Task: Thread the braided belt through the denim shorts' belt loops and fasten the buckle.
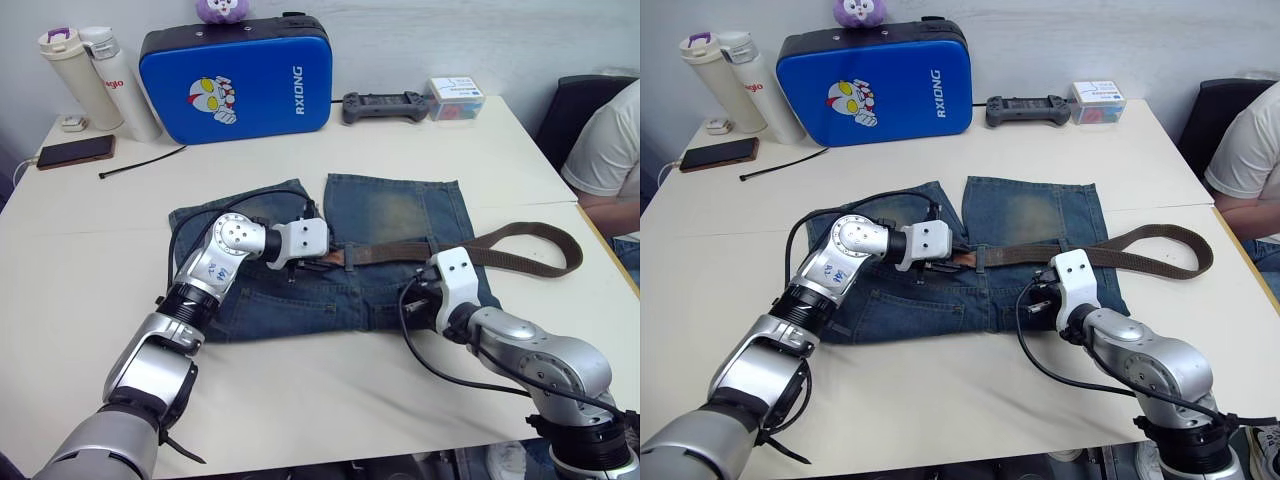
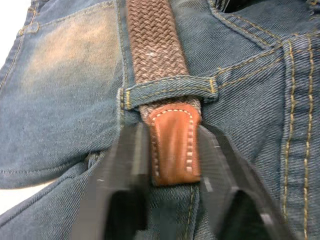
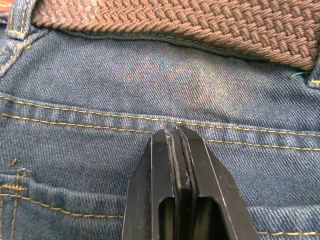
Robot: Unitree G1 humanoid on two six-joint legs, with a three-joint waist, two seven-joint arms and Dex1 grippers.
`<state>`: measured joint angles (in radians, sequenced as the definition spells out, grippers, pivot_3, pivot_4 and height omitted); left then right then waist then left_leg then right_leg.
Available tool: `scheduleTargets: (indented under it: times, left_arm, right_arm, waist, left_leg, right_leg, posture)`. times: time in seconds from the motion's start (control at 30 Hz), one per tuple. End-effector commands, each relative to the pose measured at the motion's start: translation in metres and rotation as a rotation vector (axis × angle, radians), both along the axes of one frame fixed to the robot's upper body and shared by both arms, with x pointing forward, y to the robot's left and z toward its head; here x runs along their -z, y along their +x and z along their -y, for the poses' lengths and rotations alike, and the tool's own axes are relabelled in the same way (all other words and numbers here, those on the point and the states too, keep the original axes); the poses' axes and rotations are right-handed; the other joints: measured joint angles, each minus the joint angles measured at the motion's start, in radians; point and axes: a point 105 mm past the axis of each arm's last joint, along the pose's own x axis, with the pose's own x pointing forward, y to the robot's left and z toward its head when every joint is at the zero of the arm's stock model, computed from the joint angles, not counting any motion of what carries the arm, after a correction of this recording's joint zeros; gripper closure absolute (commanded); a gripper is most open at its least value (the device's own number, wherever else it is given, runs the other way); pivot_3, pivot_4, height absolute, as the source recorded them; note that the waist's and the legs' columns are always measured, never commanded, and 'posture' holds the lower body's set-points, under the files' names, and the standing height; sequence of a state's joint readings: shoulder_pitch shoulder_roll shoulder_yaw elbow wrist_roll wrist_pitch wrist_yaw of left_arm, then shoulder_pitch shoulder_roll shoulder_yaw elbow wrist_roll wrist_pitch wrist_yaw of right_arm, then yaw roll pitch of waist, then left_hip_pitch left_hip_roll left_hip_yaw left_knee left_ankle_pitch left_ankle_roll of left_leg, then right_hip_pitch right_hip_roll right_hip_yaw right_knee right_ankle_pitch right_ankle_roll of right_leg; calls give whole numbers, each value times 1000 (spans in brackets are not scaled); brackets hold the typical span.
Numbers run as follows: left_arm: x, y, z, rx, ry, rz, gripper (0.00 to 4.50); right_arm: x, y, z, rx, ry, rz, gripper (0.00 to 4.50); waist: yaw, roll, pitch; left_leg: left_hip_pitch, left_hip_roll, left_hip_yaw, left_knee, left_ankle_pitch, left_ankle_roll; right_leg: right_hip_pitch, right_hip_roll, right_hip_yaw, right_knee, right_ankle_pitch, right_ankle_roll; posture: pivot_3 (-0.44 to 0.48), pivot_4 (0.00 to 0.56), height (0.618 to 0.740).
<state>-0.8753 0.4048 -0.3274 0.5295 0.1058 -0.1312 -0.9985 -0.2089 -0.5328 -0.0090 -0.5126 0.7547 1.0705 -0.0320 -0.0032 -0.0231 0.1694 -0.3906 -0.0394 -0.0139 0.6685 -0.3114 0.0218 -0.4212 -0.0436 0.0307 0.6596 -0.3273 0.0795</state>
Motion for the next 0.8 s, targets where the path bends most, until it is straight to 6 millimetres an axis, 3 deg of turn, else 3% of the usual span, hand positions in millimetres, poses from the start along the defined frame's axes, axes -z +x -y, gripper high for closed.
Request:
scheduleTargets:
  times: [0.03,0.1,0.43,0.67,0.8]
  left_arm:
    - [-17,5,-8,-15,-28,27,3942]
    - [-19,5,-12,-21,-27,29,4468]
    - [-21,5,-65,-118,42,55,4468]
    - [-13,1,-117,-227,129,48,4468]
    - [-11,3,-129,-286,131,50,4468]
  right_arm:
    - [2,1,4,23,-7,-5,4500]
    - [3,1,4,25,-7,-10,4500]
    - [14,2,12,39,-25,-48,4500]
    - [16,7,12,26,-35,-55,4500]
    - [15,9,11,16,-37,-52,4500]
  waist:
    - [-1,0,0]
    - [-1,0,0]
    - [-1,-1,-1]
    - [-4,-3,-3]
    - [0,-7,-5]
  left_leg:
    - [0,0,0,0,0,0]
    - [0,0,0,0,0,0]
    - [1,0,0,-1,0,0]
    - [2,0,0,-2,0,0]
    - [2,0,0,-1,-1,1]
  right_leg:
    - [0,0,0,0,0,0]
    - [0,0,0,0,0,0]
    - [0,0,0,0,0,0]
    - [0,0,0,0,0,0]
    - [0,0,0,0,0,0]
  posture:
    - [0,150,738]
    - [0,150,738]
    - [0,150,738]
    - [0,150,738]
    - [0,150,738]
